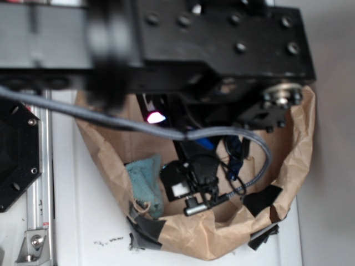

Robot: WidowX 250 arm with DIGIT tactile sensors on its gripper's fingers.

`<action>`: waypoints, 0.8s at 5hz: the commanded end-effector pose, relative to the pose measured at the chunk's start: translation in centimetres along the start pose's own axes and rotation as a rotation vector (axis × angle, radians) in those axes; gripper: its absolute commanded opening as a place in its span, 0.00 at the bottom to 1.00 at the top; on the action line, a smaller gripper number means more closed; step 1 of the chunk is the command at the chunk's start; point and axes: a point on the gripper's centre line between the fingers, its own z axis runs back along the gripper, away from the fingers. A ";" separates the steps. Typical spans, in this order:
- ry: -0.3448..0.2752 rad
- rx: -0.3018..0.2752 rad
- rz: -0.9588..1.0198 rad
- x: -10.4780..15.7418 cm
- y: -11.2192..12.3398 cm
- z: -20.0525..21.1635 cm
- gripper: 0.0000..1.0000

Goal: Grab the blue cloth.

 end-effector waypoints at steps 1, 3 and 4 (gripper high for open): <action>0.112 -0.020 0.087 2.0 2.4 -6.4 1.00; 0.343 -0.108 -0.061 -0.4 -2.0 -11.3 1.00; 0.344 -0.064 -0.093 -2.8 -2.0 -12.4 1.00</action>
